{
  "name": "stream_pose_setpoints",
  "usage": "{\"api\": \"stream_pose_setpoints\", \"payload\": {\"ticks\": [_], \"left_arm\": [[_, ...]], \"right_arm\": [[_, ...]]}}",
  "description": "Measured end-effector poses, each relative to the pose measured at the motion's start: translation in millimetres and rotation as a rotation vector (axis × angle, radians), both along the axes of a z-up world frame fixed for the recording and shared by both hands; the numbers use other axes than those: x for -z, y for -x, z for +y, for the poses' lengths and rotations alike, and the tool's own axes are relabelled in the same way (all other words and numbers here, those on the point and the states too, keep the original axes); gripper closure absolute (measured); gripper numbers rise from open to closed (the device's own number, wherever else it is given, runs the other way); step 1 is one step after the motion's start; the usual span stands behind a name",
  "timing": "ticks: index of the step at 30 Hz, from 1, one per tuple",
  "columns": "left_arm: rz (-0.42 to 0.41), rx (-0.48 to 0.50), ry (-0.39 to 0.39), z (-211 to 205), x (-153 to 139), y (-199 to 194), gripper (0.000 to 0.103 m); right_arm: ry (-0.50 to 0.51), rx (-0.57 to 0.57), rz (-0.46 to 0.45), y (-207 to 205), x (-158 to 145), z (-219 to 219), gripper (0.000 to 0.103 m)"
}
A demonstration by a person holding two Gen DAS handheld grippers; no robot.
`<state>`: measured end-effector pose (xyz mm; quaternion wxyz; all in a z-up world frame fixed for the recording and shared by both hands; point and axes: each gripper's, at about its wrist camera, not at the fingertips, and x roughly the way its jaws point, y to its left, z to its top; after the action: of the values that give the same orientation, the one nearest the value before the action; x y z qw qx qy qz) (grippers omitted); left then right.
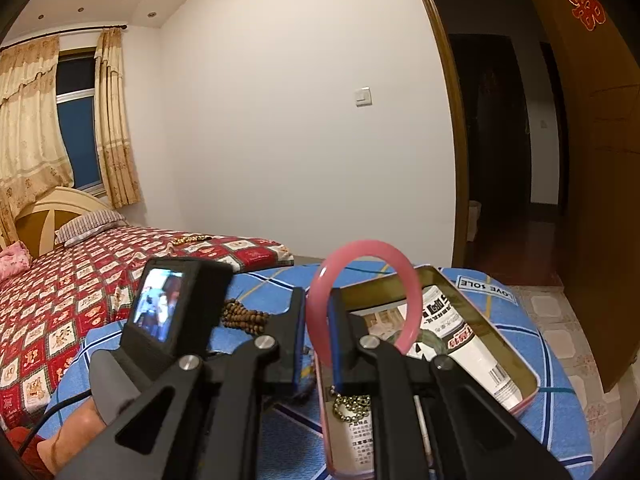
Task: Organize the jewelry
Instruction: 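Carry the pink bangle toward the tin with the right gripper while the left grasps the grey bead bracelet, then release the pink bangle into the tin with the right gripper while the left drops the grey bracelet in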
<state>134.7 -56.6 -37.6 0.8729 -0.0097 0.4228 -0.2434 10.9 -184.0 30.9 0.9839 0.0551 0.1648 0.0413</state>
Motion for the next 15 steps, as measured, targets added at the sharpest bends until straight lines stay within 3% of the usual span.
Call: {"api": "stream_pose_setpoints", "payload": {"ticks": [3, 7, 11, 15], "left_arm": [[-0.037, -0.02, 0.093, 13.6, -9.1, 6.5, 0.095], [-0.22, -0.041, 0.249, 40.0, -35.5, 34.9, 0.096], [-0.312, -0.042, 0.37, 53.9, -55.5, 50.7, 0.096], [-0.346, -0.042, 0.411, 56.7, -68.3, 51.7, 0.096]], "right_arm": [[-0.006, 0.012, 0.0, 0.0, 1.0, -3.6, 0.089], [-0.019, 0.034, -0.015, 2.5, -1.1, -7.8, 0.089], [-0.019, 0.057, -0.042, 5.8, -5.4, -10.5, 0.089], [0.011, 0.097, -0.077, 8.3, -9.4, -17.5, 0.089]]}}
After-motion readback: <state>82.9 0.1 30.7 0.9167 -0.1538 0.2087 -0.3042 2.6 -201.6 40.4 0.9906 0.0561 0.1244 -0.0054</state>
